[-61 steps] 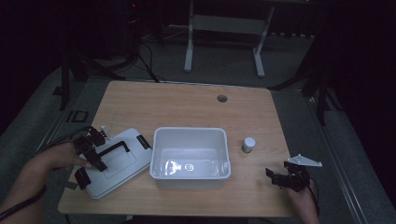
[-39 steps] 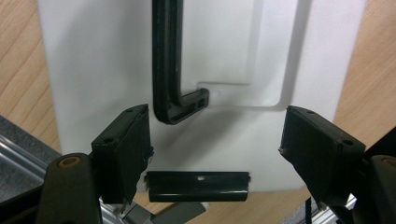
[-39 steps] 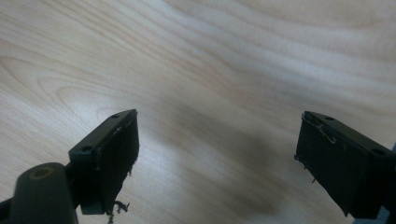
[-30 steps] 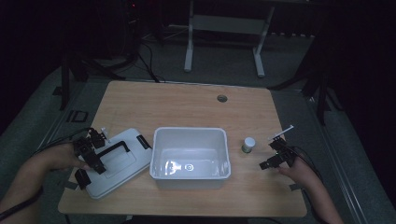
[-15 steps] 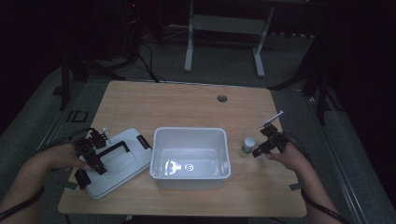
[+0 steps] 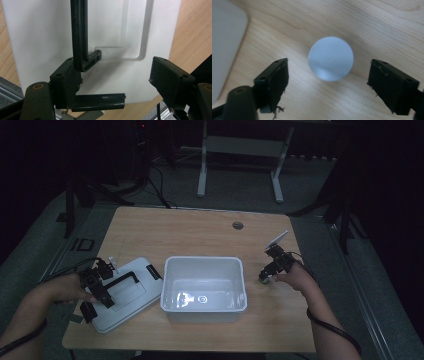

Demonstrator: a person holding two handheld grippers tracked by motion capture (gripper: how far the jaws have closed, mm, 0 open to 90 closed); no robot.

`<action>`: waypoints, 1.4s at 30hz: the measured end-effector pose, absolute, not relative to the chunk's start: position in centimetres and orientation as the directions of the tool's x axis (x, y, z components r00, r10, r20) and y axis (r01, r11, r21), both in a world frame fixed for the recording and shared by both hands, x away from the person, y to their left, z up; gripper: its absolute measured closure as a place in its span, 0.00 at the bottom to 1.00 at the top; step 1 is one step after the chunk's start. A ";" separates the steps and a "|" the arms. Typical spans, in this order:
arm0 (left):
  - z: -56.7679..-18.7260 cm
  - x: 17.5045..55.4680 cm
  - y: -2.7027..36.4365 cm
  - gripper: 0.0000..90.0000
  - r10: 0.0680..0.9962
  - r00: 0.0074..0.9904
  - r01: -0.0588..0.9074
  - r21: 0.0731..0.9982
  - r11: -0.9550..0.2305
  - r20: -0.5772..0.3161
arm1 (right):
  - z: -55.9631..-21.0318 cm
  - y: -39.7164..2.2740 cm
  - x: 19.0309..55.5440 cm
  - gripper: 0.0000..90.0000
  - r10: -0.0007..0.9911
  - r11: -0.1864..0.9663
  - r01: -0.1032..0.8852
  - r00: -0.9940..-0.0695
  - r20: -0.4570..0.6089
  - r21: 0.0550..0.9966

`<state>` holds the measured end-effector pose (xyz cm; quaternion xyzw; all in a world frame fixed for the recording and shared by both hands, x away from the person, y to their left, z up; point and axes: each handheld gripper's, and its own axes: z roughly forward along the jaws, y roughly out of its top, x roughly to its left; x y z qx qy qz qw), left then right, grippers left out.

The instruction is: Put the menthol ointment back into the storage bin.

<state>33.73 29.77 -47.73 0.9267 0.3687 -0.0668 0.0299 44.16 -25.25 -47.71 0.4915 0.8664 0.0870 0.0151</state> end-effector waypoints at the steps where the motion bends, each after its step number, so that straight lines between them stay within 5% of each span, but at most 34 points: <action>1: -47.8 33.7 29.7 0.28 0.679 0.720 0.686 0.005 -0.727 -0.145 | -47.9 -25.1 44.4 0.23 0.857 0.497 0.853 -0.511 0.064 0.161; 20: -48.5 33.4 29.3 0.28 0.660 0.734 0.667 -0.012 -0.745 -0.158 | -49.7 -23.4 45.6 0.55 0.854 0.520 0.853 -0.521 -0.008 0.044; 42: -47.9 33.3 29.2 0.28 0.650 0.744 0.656 -0.012 -0.755 -0.154 | -46.9 -22.4 42.1 0.56 0.612 0.790 0.612 -0.787 -0.083 0.019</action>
